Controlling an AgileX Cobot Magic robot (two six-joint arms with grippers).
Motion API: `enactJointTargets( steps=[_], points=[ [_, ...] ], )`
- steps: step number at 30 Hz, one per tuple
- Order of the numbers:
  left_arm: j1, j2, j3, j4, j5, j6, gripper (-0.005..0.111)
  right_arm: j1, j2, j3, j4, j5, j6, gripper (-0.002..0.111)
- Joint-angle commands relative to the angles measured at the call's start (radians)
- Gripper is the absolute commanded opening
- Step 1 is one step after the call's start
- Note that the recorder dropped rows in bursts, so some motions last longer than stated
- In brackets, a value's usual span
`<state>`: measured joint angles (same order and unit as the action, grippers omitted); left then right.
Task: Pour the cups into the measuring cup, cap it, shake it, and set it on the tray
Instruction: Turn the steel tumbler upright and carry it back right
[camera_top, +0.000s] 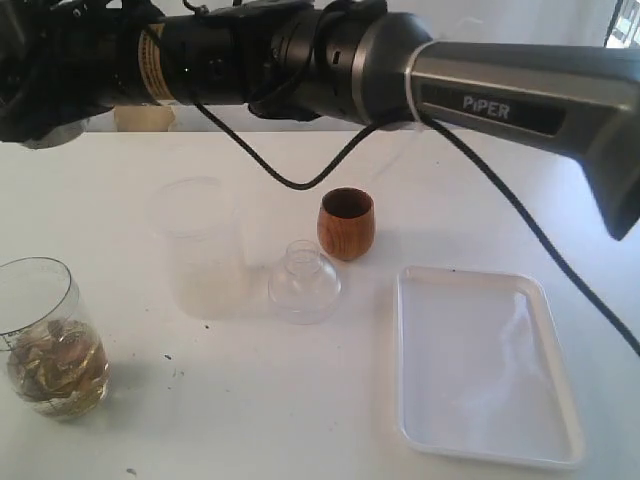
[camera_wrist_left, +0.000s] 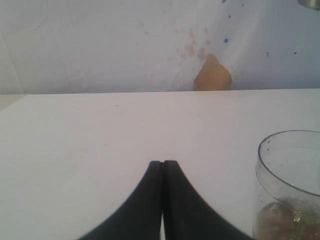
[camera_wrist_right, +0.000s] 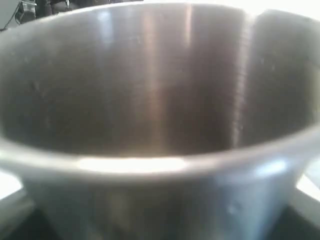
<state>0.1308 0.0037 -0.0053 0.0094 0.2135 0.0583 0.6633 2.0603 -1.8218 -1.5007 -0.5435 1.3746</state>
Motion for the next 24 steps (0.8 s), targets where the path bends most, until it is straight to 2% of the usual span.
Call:
enactJointTargets(
  steps=[1, 11, 17, 19, 20, 22, 24],
  points=[
    [-0.004, -0.004, 0.005, -0.002, -0.011, 0.002, 0.000, -0.038, -0.070, 0.066, 0.001, -0.016, 0.072, 0.000],
    [-0.004, -0.004, 0.005, -0.002, -0.011, 0.002, 0.000, -0.103, -0.295, 0.346, 0.001, 0.082, 0.031, 0.000],
    [-0.004, -0.004, 0.005, -0.002, -0.011, 0.002, 0.000, -0.133, -0.438, 0.545, 0.041, 0.063, -0.063, 0.000],
    [-0.004, -0.004, 0.005, -0.002, -0.011, 0.002, 0.000, -0.135, -0.474, 0.655, 0.220, -0.031, -0.233, 0.000],
    [-0.004, -0.004, 0.005, -0.002, -0.011, 0.002, 0.000, -0.135, -0.488, 0.741, 0.424, -0.111, -0.409, 0.000],
    [-0.004, -0.004, 0.005, -0.002, -0.011, 0.002, 0.000, -0.135, -0.492, 0.856, 0.631, -0.263, -0.591, 0.000],
    [-0.004, -0.004, 0.005, -0.002, -0.011, 0.002, 0.000, -0.135, -0.482, 0.952, 0.721, -0.363, -0.682, 0.000]
  ],
)
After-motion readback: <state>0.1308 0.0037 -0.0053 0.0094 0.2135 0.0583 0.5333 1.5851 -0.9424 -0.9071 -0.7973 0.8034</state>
